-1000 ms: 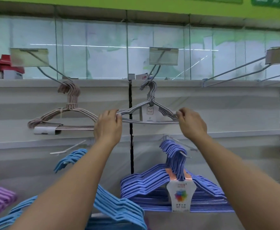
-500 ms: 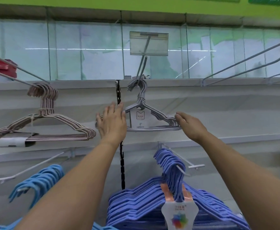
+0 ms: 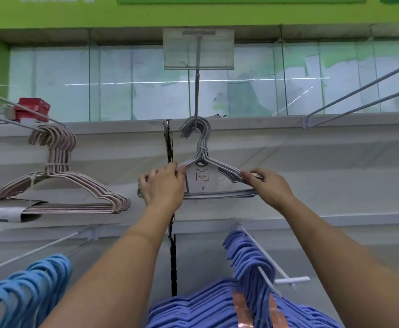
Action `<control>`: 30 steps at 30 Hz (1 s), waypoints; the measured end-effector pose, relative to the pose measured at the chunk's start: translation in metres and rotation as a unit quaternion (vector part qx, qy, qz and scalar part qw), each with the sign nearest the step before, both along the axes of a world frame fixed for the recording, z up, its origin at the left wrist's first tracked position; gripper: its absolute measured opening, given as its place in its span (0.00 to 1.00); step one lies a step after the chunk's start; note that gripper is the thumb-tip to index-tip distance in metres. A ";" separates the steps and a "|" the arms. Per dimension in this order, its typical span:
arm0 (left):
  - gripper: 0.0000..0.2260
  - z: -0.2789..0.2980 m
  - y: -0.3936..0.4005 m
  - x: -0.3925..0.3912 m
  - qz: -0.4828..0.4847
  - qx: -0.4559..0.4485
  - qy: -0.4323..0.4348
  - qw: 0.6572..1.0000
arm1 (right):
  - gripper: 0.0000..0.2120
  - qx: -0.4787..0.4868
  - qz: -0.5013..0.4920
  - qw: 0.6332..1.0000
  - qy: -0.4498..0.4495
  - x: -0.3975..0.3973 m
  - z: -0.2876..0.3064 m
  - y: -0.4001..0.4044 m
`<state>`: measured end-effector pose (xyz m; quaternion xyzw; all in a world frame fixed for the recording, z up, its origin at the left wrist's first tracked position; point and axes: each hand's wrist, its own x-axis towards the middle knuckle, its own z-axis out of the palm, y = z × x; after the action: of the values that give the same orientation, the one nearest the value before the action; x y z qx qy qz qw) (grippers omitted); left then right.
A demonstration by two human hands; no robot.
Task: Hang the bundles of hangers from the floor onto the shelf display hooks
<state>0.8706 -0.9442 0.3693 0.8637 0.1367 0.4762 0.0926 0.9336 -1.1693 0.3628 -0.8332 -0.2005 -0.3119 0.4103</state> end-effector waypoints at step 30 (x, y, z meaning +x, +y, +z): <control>0.21 -0.040 -0.013 -0.022 -0.045 -0.016 -0.097 0.994 | 0.23 -0.010 -0.115 0.984 -0.135 -0.024 -0.039 0.006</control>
<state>0.8487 -0.9576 0.3288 0.8168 0.0961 0.5512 0.1406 0.9098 -1.1637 0.3242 -0.8049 -0.1604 -0.4646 0.3326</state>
